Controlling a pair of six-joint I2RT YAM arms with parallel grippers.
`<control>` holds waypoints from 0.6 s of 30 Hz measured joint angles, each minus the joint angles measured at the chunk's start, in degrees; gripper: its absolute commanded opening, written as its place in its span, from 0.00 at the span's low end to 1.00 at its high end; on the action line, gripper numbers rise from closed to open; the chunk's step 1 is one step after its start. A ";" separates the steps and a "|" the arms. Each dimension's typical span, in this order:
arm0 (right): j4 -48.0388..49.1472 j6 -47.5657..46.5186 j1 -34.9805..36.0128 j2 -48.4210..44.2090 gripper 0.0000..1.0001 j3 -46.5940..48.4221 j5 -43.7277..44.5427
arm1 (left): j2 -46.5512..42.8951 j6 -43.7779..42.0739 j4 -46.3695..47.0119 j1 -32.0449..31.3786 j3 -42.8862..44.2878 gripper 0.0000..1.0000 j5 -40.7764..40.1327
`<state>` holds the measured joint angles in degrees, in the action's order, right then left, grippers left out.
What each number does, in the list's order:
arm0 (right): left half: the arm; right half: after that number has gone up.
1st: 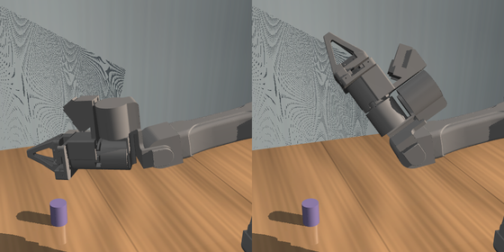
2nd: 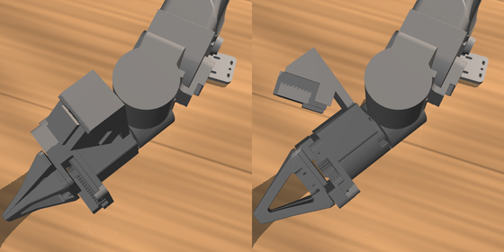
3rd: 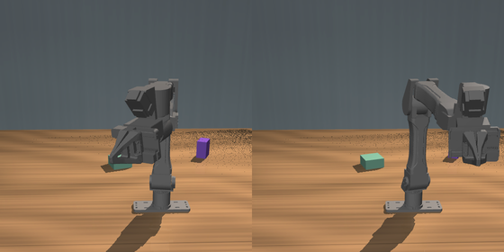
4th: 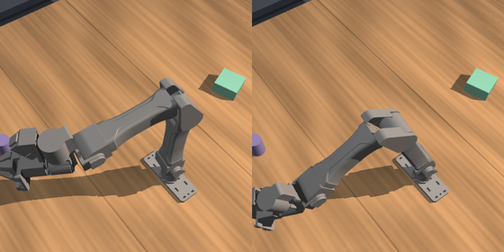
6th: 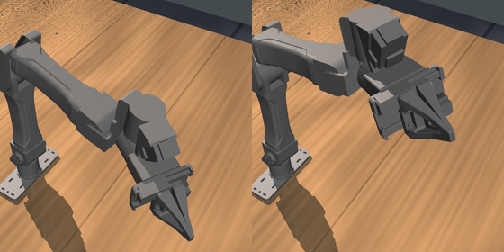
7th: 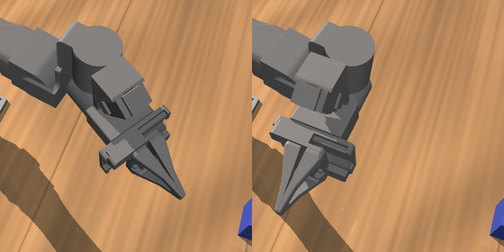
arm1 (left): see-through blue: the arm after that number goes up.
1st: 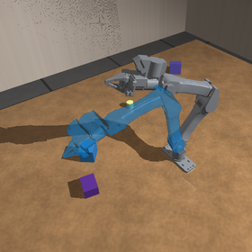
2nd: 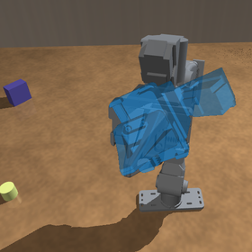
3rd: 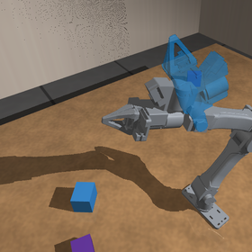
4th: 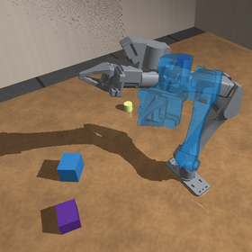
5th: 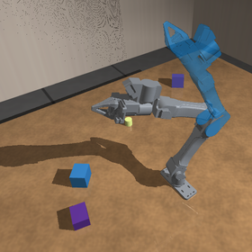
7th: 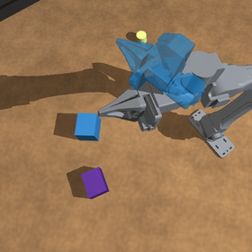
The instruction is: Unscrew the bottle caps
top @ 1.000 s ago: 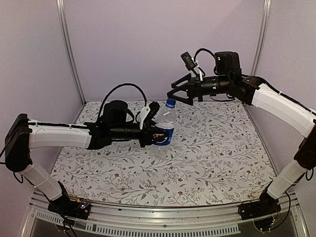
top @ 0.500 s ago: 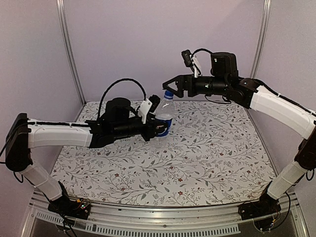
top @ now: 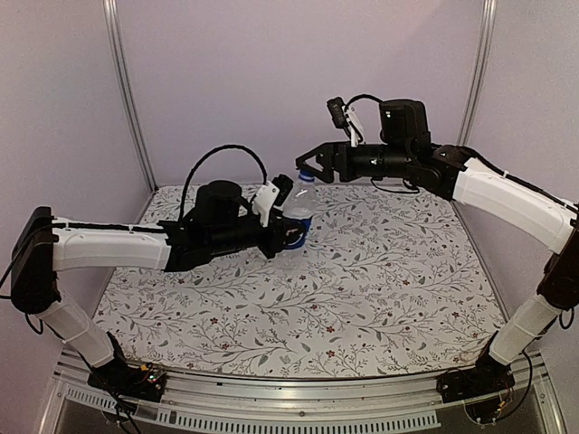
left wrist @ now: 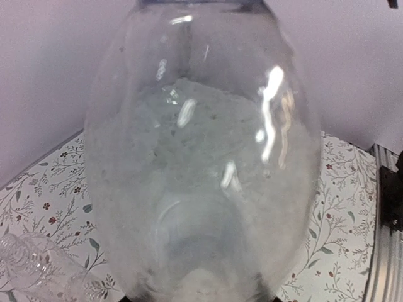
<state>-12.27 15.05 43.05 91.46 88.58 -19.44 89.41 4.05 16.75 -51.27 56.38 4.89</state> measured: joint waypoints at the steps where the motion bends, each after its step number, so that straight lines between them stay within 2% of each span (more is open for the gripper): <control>1: -0.02 0.00 0.09 0.04 0.74 -0.02 -0.15 | 0.00 0.00 -0.02 0.00 0.04 0.30 -0.13; 18: -0.13 0.09 0.17 1.53 0.53 -0.17 -2.27 | 0.00 0.00 -0.13 -0.02 0.15 0.30 -1.18</control>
<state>-12.40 15.14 43.22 92.99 88.40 -21.71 89.41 4.05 16.62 -51.29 56.53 3.70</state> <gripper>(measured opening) 0.572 0.302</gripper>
